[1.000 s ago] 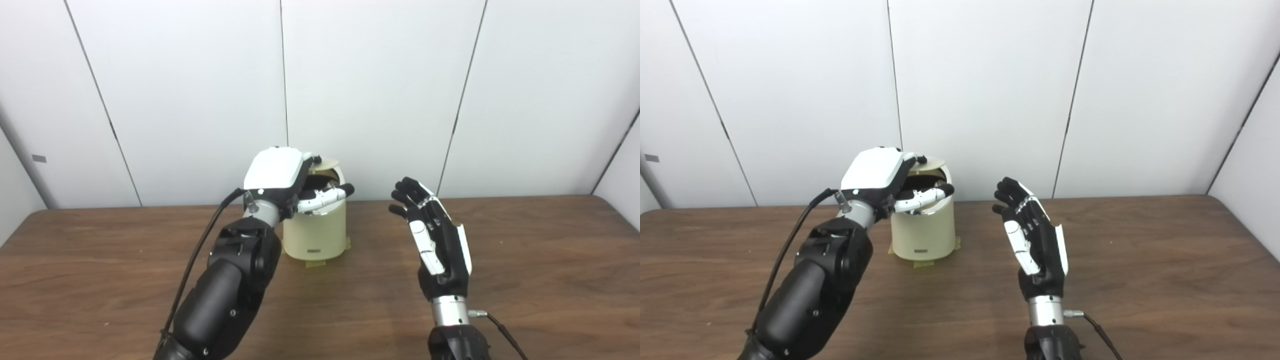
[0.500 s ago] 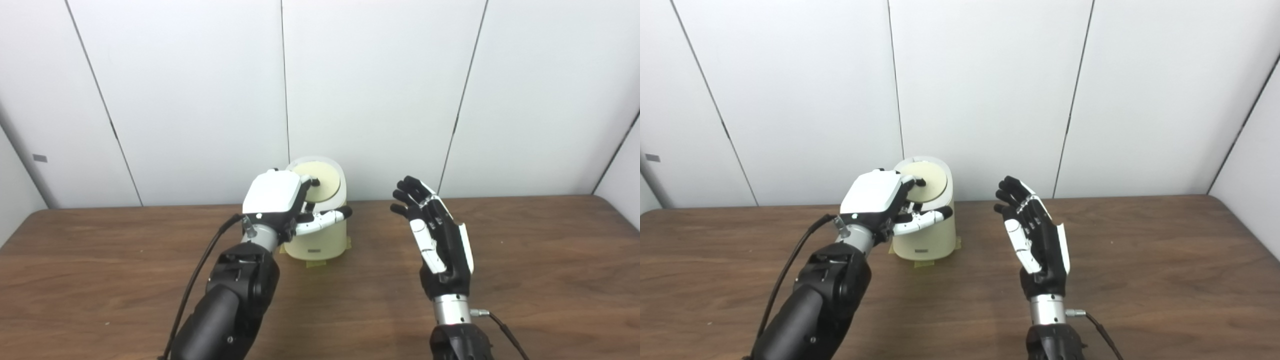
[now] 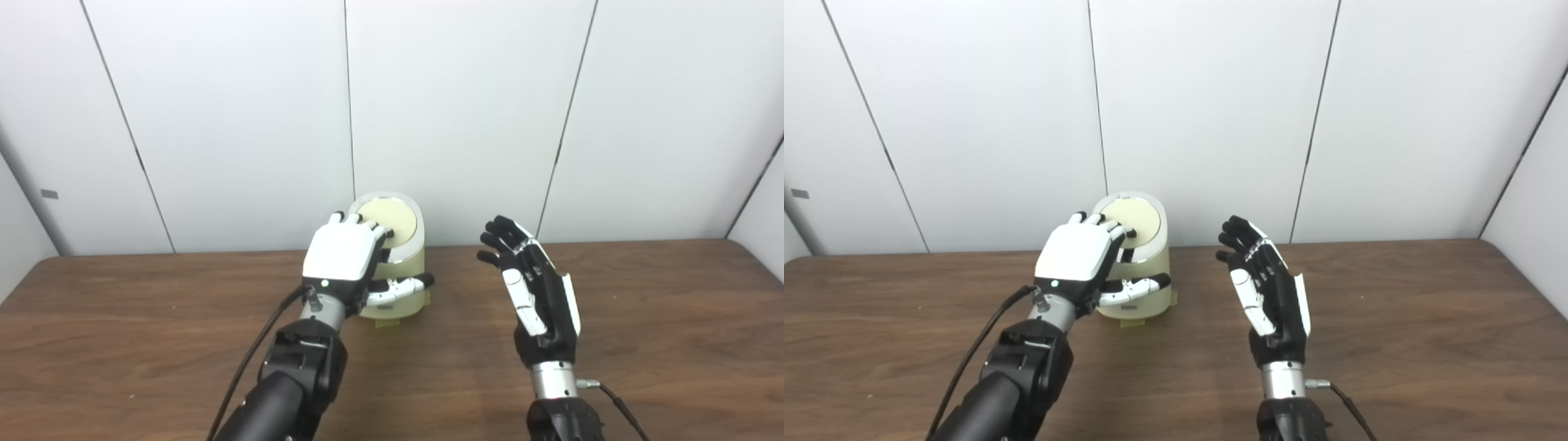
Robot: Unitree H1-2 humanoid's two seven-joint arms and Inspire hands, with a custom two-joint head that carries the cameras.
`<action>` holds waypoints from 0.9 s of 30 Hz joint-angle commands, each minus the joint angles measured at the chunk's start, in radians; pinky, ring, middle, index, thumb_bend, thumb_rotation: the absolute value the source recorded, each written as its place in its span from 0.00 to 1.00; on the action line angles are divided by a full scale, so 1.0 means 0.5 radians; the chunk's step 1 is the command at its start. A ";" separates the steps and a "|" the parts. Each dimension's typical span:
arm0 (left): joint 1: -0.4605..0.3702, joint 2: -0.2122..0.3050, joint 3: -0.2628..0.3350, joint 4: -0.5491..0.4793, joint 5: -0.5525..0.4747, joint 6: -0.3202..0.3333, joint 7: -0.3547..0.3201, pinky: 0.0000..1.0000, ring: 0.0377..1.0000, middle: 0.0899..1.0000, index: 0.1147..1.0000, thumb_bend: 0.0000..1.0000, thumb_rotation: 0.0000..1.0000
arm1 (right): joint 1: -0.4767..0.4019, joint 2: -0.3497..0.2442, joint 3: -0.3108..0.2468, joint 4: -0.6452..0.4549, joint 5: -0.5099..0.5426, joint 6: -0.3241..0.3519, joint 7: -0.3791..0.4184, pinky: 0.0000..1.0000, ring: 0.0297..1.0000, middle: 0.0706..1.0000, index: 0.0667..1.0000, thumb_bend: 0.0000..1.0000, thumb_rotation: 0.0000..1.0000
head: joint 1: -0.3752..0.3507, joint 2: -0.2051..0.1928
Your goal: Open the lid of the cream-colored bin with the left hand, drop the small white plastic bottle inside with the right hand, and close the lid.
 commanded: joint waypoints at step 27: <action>0.155 -0.198 0.346 -0.193 -0.325 -0.163 0.631 1.00 1.00 1.00 1.00 0.66 1.00 | -0.048 0.016 0.014 -0.090 -0.014 -0.001 0.021 0.69 0.77 0.76 0.74 0.30 0.58 | 0.008 0.006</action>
